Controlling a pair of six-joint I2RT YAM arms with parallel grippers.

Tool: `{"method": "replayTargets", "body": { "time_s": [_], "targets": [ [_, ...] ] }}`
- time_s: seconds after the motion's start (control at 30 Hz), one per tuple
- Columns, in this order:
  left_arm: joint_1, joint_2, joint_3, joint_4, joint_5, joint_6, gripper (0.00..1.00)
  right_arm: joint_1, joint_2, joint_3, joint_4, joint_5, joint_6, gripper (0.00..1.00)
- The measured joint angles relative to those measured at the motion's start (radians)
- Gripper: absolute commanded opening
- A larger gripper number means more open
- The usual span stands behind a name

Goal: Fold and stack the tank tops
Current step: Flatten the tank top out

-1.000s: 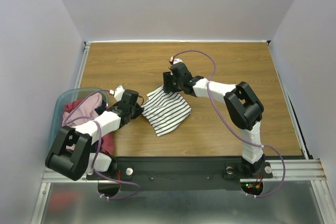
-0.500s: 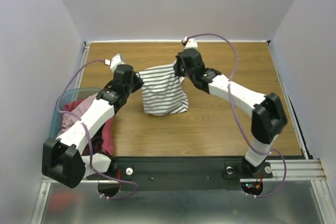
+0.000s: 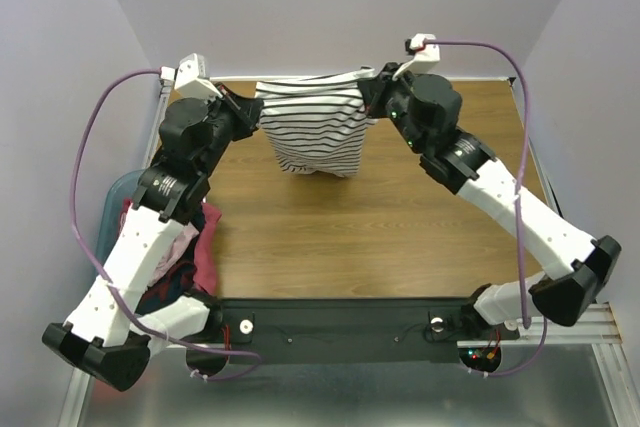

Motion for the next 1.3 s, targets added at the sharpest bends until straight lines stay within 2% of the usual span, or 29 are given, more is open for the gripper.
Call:
{"method": "replayTargets", "body": {
  "time_s": [0.17,0.33,0.57,0.93,1.1,1.3],
  "targets": [
    [-0.019,-0.069,0.03,0.017,0.117,0.053,0.0,0.001,-0.119,0.001,-0.005,-0.044,-0.027,0.01],
    [-0.035,-0.087,0.144,0.042,0.212,0.077,0.0,0.005,-0.216,0.038,-0.006,-0.092,-0.039,0.0],
    [-0.042,-0.025,0.296,0.074,0.259,0.071,0.0,0.012,-0.226,0.166,-0.001,-0.111,-0.08,0.0],
    [-0.033,0.185,0.275,0.065,0.188,0.032,0.0,-0.019,-0.014,0.159,-0.042,0.125,-0.194,0.01],
    [-0.067,0.202,0.24,0.056,0.184,0.016,0.0,-0.159,0.152,0.297,-0.052,0.04,-0.159,0.01],
    [-0.103,0.183,0.185,0.067,0.099,-0.018,0.0,-0.191,0.378,0.547,-0.077,-0.124,-0.106,0.01]
  ]
}}
